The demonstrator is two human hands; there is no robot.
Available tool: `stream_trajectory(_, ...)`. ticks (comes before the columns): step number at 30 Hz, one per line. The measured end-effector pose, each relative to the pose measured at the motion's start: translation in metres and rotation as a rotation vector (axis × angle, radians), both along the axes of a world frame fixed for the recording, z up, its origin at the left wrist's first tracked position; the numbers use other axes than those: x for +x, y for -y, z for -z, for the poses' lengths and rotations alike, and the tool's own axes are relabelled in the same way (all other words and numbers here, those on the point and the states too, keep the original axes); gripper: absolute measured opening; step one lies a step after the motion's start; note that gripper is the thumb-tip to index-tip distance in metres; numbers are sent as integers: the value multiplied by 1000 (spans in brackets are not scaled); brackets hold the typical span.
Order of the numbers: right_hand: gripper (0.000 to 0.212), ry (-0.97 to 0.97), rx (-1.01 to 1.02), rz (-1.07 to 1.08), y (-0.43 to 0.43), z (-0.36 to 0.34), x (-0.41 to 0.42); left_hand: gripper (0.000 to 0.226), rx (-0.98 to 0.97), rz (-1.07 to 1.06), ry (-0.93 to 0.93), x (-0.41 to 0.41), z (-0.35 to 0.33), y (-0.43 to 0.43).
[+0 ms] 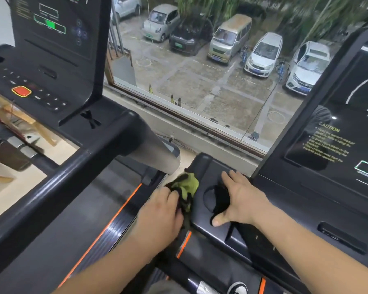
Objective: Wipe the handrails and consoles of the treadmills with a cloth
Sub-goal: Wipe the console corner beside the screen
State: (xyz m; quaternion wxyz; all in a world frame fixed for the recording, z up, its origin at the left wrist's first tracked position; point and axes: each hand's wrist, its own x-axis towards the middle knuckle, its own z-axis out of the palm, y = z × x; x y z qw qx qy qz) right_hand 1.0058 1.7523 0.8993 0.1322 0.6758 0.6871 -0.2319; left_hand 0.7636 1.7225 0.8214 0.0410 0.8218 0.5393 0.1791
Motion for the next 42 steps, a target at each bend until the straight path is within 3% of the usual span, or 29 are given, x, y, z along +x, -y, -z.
stream_trajectory(3, 156, -31, -38, 13, -6, 8, -20, 21, -67, -229, 139, -14, 3, -16)
stream_trajectory(7, 158, 43, -33, 9, -10, 18, -39, 40, -510, -112, 322, -1, 13, -10)
stream_trajectory(12, 157, 13, -18, 51, -10, 19, -38, 51, -469, -153, 148, 19, 9, -36)
stream_trajectory(16, 156, -4, 0, 66, -9, 19, -39, 60, -592, -213, 311, 52, 18, -100)
stream_trajectory(19, 157, -15, -2, 88, -10, 21, -38, 54, -667, -213, 404, 62, 19, -124)
stream_trajectory(22, 157, -21, -5, 92, -10, 22, -36, 51, -676, -177, 421, 51, 18, -103)
stream_trajectory(26, 155, -27, -1, 90, -8, 23, -33, 69, -684, -197, 297, 14, 15, -39)
stream_trajectory(30, 154, -38, -15, 75, -5, 23, -30, 74, -526, -235, 177, -16, 16, 36)
stream_trajectory(34, 145, 28, 36, 10, 2, 19, -29, 56, -378, -271, 143, -12, 23, 39)
stream_trajectory(36, 130, 93, 143, -79, 18, 18, -29, 50, -368, -326, 157, 4, 24, 23)
stream_trajectory(39, 92, 29, 382, -172, 55, 19, -21, 48, -190, -303, 101, 34, 25, 9)
stream_trajectory(42, 79, -26, 383, -104, 89, 13, 2, 48, -38, -161, 9, 72, 28, 30)
